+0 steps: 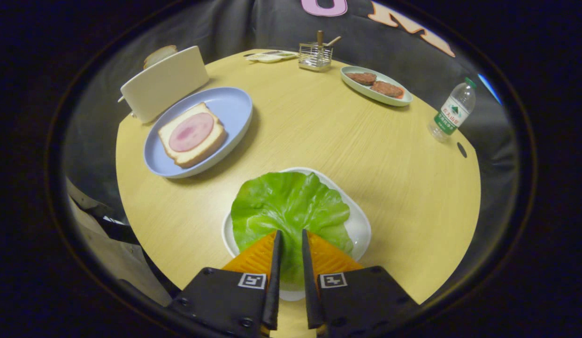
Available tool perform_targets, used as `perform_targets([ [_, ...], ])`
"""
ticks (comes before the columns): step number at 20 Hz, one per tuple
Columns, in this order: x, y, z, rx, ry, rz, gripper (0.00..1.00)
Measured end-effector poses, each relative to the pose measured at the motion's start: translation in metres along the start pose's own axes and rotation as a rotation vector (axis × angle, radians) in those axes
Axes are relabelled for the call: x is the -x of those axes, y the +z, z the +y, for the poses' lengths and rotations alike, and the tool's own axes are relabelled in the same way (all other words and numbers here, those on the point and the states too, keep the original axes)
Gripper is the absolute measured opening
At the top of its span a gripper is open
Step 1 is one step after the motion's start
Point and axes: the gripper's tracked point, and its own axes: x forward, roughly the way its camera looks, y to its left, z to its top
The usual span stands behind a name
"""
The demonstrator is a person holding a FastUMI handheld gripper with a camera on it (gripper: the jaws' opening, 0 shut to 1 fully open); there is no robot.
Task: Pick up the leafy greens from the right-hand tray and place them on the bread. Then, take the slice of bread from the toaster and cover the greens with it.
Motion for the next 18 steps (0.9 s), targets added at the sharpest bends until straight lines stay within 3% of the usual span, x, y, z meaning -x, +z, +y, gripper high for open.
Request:
perform_targets([
  [1, 0.002, -0.002, -0.001, 0.006, -0.011, -0.005, 0.28],
  [3, -0.001, 0.003, -0.007, 0.023, -0.04, -0.025, 0.04],
  [18, 0.047, 0.025, -0.008, 0.033, -0.066, -0.119, 0.03],
])
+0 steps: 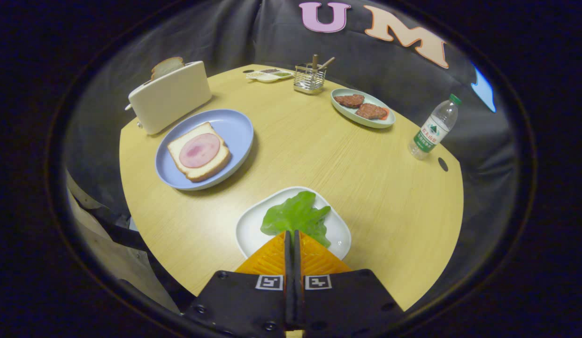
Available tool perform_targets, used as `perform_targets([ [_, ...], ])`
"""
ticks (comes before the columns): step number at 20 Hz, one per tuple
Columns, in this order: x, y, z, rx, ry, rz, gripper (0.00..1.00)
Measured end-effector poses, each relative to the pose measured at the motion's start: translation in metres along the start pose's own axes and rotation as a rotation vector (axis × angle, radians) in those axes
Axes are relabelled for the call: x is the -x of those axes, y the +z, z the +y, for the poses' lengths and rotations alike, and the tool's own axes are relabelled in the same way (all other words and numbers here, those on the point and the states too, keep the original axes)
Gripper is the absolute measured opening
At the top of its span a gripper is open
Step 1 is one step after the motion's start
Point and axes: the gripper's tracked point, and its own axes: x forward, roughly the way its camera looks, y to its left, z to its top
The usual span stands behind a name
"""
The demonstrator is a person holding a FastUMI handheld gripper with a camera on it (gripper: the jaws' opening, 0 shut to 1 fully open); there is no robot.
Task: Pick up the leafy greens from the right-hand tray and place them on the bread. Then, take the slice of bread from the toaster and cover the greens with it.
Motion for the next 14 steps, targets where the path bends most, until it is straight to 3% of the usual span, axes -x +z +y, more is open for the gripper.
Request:
perform_targets([
  [14, 0.021, 0.075, 0.042, 0.068, 0.052, -0.097, 0.03],
])
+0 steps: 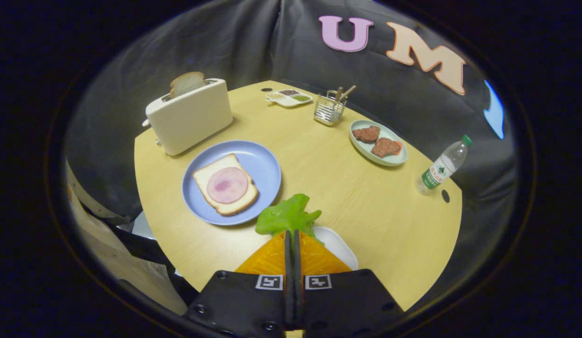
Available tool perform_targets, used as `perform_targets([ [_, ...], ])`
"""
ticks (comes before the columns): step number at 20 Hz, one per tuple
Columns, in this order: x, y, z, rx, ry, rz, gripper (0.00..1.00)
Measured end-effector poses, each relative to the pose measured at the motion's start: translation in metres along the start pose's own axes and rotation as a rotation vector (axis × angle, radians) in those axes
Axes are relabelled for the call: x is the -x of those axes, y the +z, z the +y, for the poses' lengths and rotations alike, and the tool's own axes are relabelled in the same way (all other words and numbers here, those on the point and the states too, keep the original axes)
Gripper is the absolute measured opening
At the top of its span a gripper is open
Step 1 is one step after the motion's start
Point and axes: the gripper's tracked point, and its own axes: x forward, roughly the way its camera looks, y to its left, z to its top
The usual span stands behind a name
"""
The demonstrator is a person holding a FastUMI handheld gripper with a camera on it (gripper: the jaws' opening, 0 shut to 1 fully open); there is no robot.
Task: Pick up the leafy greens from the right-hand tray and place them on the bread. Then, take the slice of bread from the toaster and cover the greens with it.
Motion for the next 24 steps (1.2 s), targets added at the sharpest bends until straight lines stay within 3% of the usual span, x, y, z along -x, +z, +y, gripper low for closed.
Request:
perform_targets([
  [11, -0.03, 0.062, 0.057, 0.091, 0.096, -0.057, 0.03],
  [24, -0.07, 0.082, 0.124, 0.17, 0.199, -0.048, 0.04],
])
